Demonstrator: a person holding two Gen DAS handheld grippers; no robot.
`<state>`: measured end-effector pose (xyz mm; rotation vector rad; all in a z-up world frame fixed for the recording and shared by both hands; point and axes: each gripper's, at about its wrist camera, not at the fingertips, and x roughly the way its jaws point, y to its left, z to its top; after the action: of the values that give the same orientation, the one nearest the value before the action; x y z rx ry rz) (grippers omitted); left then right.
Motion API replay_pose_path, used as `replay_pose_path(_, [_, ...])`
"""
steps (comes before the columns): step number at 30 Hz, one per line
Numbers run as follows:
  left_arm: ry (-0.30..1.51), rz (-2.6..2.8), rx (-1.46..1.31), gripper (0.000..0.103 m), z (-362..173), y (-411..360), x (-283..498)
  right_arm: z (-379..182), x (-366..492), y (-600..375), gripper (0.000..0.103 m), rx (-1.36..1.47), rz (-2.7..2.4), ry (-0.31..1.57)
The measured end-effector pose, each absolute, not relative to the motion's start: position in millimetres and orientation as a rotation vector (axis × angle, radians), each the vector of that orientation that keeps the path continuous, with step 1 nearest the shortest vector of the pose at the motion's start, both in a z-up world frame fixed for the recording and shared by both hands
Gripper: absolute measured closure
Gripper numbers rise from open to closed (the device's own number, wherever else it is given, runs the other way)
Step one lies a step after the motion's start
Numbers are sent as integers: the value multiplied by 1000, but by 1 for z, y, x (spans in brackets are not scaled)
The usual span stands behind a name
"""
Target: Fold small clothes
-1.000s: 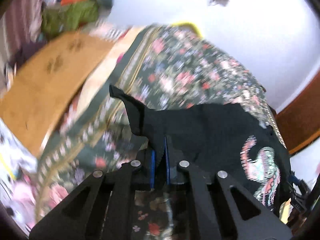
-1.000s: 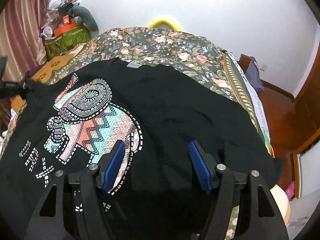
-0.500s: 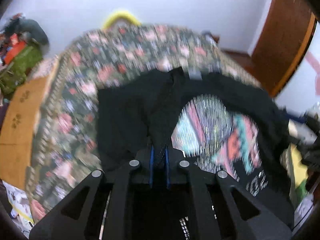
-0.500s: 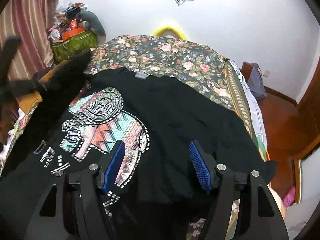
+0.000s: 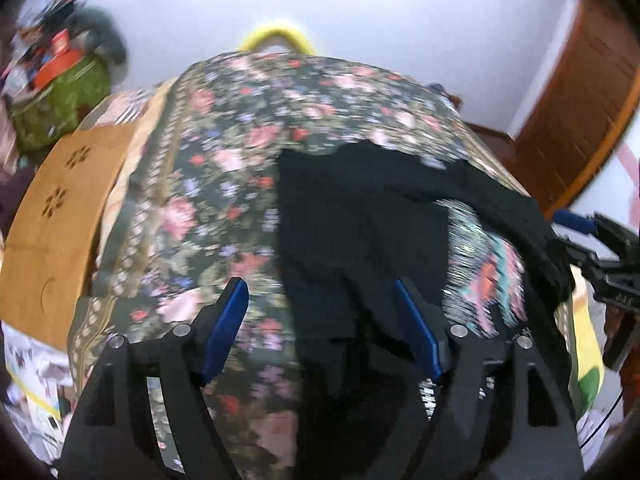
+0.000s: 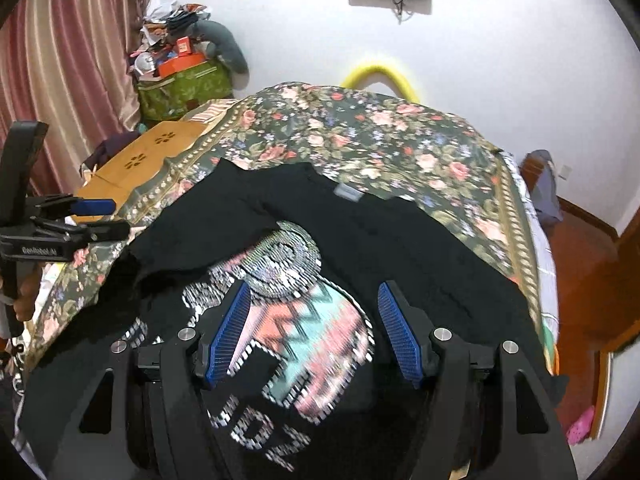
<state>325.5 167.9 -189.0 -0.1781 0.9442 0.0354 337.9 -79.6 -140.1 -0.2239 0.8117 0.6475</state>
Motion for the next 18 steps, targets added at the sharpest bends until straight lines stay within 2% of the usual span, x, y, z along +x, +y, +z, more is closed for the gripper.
replay_pose_path(5, [1005,78,-307,29,-220,211,355,-153,358,-74,41,-248,598,838])
replay_pose_path(10, [1037,26,-386,29,-246,216,398,-170,387,-99,41,-242,494,880])
replay_pose_path(11, [1039,-2,-408,32,-251,213,406,-175,393,-107,41,-234,471,891])
replay_pose_path(12, [1041,-23,-421,36,-253,212,413,-177,397,-114,41,-223,450,902])
replay_pose_path(14, [1057,-51,-433,65,-259,207,425,-182,405,-126,41,-197,421,921])
replay_pose_path(16, [1074,-52,-458,76,-264,205,433,-189,411,-135,41,-173,402,943])
replay_pose_path(18, [1056,-26,-463,95,-263,207,435,-198,418,-137,41,-165,399,967])
